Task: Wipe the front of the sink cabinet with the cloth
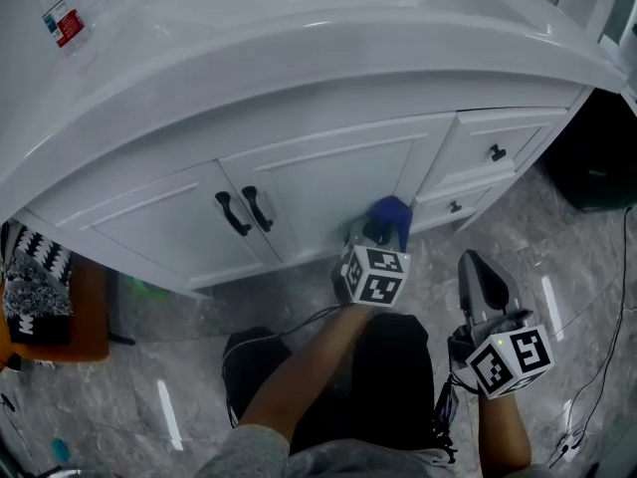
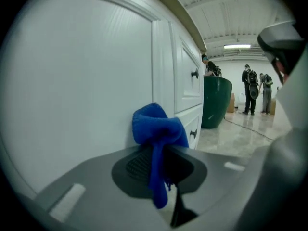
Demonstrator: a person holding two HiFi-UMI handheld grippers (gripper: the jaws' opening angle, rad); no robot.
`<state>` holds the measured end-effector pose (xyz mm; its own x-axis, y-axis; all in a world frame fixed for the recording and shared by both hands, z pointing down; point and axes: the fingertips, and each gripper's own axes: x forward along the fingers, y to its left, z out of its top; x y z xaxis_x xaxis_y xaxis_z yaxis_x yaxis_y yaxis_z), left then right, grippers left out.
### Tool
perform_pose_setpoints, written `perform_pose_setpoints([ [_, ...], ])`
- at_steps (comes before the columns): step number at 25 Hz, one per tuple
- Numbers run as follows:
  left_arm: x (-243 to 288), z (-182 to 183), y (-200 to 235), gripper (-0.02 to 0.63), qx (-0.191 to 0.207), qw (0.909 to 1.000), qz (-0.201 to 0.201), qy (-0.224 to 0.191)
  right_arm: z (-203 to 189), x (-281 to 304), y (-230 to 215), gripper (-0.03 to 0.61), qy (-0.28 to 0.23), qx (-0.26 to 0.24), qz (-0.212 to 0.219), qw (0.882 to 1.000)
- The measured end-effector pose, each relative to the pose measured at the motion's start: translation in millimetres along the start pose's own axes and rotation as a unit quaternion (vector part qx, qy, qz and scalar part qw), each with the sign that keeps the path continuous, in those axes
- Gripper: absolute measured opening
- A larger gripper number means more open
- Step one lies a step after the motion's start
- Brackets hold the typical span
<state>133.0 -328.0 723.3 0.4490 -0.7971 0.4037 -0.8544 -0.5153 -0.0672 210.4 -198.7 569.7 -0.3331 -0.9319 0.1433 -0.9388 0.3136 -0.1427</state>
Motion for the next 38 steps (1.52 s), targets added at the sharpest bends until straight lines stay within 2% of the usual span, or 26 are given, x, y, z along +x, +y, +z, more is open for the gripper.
perform_pose_setpoints([
  [3, 4, -33, 8, 0.057, -0.018, 0.999, 0.004, 0.04, -3, 0, 5, 0.0, 0.004, -0.003, 0.001, 1.0],
  [7, -5, -65, 31, 0.057, -0.031, 0.9967, 0.036, 0.065, -3, 3, 11, 0.0, 0.005, -0.005, 0.005, 1.0],
  [16, -65, -111, 109, 0.055, -0.029, 0.9904, 0.12, 0.063, -9, 27, 53, 0.0, 0.008, -0.009, 0.042, 0.999],
  [20, -93, -121, 130, 0.054, 0.006, 0.9898, 0.131, 0.054, -10, 38, 83, 0.0, 0.011, -0.011, 0.067, 0.998],
  [23, -112, -127, 146, 0.057, 0.009, 0.9892, 0.138, 0.048, -12, 45, 103, 0.0, 0.013, -0.016, 0.083, 0.996],
  [25, -126, -132, 164, 0.057, -0.005, 0.9874, 0.151, 0.047, -14, 49, 113, 0.0, 0.013, -0.017, 0.091, 0.996],
  [28, -147, -142, 192, 0.058, -0.051, 0.9841, 0.163, 0.047, -15, 56, 127, 0.0, 0.013, -0.018, 0.102, 0.995],
  [31, -158, -145, 206, 0.063, -0.062, 0.9831, 0.166, 0.048, -14, 60, 142, 0.0, 0.011, -0.019, 0.109, 0.994],
  [34, -176, -152, 232, 0.061, -0.098, 0.9772, 0.184, 0.042, -14, 62, 154, 0.0, 0.011, -0.02, 0.119, 0.993],
  [38, -194, -154, 252, 0.061, -0.098, 0.9751, 0.195, 0.04, -17, 65, 161, 0.0, 0.015, -0.021, 0.123, 0.992],
])
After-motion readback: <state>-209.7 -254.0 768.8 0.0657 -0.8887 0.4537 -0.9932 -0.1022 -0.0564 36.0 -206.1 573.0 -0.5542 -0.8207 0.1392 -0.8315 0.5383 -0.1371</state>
